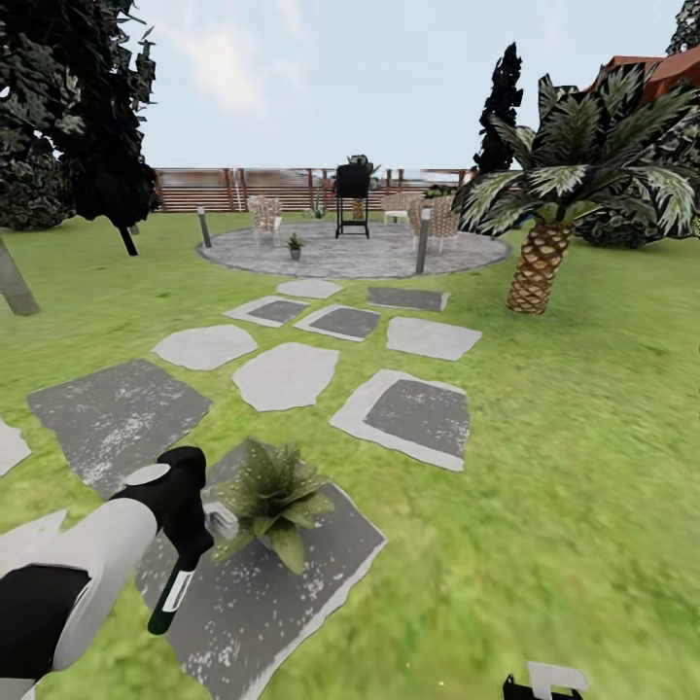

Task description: Pick up the pesticide atomizer in the garden and spray insectifuge to fully cover both potted plants in the garden.

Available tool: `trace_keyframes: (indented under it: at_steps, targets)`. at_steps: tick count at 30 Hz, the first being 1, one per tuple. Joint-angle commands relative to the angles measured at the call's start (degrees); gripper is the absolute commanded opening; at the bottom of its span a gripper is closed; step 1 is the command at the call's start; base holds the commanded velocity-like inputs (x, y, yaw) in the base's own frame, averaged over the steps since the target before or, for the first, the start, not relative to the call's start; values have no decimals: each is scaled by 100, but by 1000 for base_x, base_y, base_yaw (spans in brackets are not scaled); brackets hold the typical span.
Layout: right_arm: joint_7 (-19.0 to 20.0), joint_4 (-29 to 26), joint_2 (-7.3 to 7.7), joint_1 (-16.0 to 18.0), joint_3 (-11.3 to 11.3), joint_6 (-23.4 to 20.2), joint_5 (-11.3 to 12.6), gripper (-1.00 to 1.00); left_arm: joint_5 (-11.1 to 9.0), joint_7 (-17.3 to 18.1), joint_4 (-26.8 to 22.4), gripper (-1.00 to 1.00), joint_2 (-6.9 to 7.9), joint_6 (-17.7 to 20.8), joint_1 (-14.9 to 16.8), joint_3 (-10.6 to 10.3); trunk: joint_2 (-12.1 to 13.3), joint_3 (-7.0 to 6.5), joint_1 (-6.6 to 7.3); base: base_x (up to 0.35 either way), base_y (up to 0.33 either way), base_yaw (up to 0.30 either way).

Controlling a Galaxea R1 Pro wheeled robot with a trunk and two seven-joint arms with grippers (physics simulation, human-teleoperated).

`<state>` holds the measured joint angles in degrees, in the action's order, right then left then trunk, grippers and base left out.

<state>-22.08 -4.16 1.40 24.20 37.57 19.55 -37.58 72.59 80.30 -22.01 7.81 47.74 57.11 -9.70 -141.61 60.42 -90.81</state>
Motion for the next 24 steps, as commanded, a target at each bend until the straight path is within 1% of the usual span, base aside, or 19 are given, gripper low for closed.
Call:
trace_keyframes:
  at_steps: [1,6,11,13,17,20,24]
  targets:
    - [-16,12,1,5,48,23,-56,100,36,56,-11,-100,2,60,2,-15,-2,5,1,0,-269,2]
    - [-16,12,1,5,48,23,-56,100,36,55,-13,-100,5,60,2,-16,-2,5,1,-26,-271,1]
    - [-16,12,-7,4,48,23,-56,100,36,48,-13,-100,19,60,2,-13,-2,5,1,-151,-253,11]
    - [-16,12,-8,5,48,23,-56,100,37,-14,-13,-100,64,60,2,-20,-2,5,1,-211,-216,169]
    - [-16,12,-8,6,48,23,-56,100,36,-163,-6,-100,82,60,-5,-23,-2,5,1,-168,-205,255]
    - [-16,12,-8,6,48,23,-56,100,36,-178,-5,-100,81,65,-7,-23,-2,5,1,54,-247,186]
    - [-16,12,-8,4,48,23,-56,100,36,-181,-5,-100,85,69,-7,-21,-2,5,1,139,-261,31]
